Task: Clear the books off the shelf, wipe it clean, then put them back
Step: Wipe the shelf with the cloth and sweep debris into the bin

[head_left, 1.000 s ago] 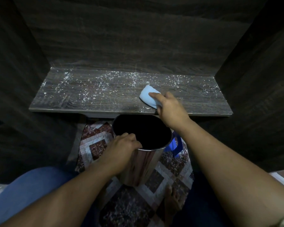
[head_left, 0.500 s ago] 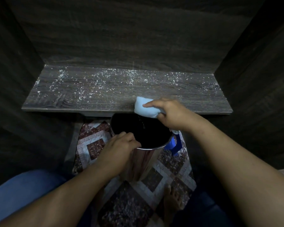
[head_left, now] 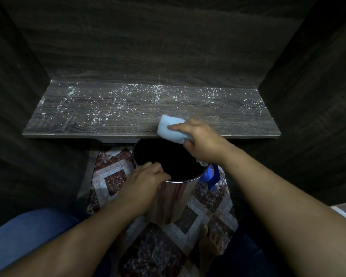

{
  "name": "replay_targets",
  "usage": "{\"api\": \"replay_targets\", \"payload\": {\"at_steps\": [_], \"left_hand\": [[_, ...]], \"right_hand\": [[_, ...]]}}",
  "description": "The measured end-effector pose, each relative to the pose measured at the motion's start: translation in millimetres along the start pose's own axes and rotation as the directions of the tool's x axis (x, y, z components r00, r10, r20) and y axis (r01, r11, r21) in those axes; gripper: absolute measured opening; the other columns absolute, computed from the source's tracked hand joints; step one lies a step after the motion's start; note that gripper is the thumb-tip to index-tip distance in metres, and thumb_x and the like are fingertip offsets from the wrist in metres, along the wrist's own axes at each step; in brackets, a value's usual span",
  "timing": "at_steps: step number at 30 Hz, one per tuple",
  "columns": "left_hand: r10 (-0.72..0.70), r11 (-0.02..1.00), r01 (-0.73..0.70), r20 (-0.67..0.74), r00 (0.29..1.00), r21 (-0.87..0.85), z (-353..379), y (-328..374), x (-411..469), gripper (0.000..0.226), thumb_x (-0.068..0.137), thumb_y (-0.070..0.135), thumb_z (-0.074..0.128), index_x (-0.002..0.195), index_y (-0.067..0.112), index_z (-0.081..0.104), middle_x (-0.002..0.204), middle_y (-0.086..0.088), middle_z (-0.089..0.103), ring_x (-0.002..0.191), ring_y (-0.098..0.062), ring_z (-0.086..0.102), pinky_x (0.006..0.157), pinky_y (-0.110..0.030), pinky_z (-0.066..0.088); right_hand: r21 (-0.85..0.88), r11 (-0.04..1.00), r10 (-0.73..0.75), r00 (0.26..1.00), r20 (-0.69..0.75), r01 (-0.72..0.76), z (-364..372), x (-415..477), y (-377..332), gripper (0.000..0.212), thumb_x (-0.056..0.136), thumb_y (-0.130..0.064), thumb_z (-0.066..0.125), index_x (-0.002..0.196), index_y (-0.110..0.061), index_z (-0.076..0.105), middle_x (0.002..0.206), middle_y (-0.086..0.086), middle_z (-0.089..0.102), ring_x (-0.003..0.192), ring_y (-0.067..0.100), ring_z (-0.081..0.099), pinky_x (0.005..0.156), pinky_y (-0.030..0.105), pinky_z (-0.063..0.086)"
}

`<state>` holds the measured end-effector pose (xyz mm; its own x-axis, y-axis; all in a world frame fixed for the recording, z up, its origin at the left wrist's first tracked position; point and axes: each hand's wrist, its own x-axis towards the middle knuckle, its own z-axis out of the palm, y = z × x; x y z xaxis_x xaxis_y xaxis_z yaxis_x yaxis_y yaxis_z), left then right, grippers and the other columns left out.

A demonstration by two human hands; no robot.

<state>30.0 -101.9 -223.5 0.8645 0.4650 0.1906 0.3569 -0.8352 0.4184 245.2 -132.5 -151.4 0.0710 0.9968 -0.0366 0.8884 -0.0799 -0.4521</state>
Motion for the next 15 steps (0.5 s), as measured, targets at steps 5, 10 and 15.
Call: {"api": "replay_targets", "payload": {"at_steps": [5, 10, 15], "left_hand": [[-0.012, 1.000, 0.013, -0.014, 1.000, 0.023, -3, 3, 0, 0.040, 0.060, 0.000, 0.082, 0.092, 0.022, 0.074, 0.078, 0.005, 0.055, 0.070, -0.019, 0.055, 0.059, -0.025, 0.040], [-0.022, 0.999, 0.023, -0.021, 1.000, 0.030, -5, 4, 1, 0.039, 0.063, 0.003, 0.083, 0.094, 0.024, 0.074, 0.080, 0.007, 0.055, 0.073, -0.016, 0.054, 0.062, -0.023, 0.036], [-0.010, 0.999, 0.011, -0.018, 1.000, 0.034, -4, 3, 1, 0.042, 0.060, 0.001, 0.084, 0.095, 0.023, 0.073, 0.080, 0.005, 0.055, 0.072, -0.018, 0.055, 0.060, -0.025, 0.041]], "right_hand": [[-0.045, 0.998, -0.040, 0.994, -0.099, 0.035, -12, -1, -2, 0.049, 0.083, -0.012, 0.051, 0.128, -0.029, 0.060, 0.121, 0.008, 0.057, 0.116, 0.030, 0.052, 0.098, 0.041, 0.044], [-0.025, 1.000, -0.026, 0.940, -0.341, 0.018, -7, -1, -4, 0.053, 0.079, -0.008, 0.051, 0.131, -0.016, 0.056, 0.119, 0.013, 0.053, 0.109, 0.035, 0.051, 0.093, 0.045, 0.046], [-0.094, 0.995, -0.001, 0.994, -0.110, -0.010, 2, -2, -6, 0.046, 0.083, -0.009, 0.056, 0.127, -0.020, 0.054, 0.122, 0.010, 0.053, 0.110, 0.034, 0.052, 0.087, 0.041, 0.046]]}}
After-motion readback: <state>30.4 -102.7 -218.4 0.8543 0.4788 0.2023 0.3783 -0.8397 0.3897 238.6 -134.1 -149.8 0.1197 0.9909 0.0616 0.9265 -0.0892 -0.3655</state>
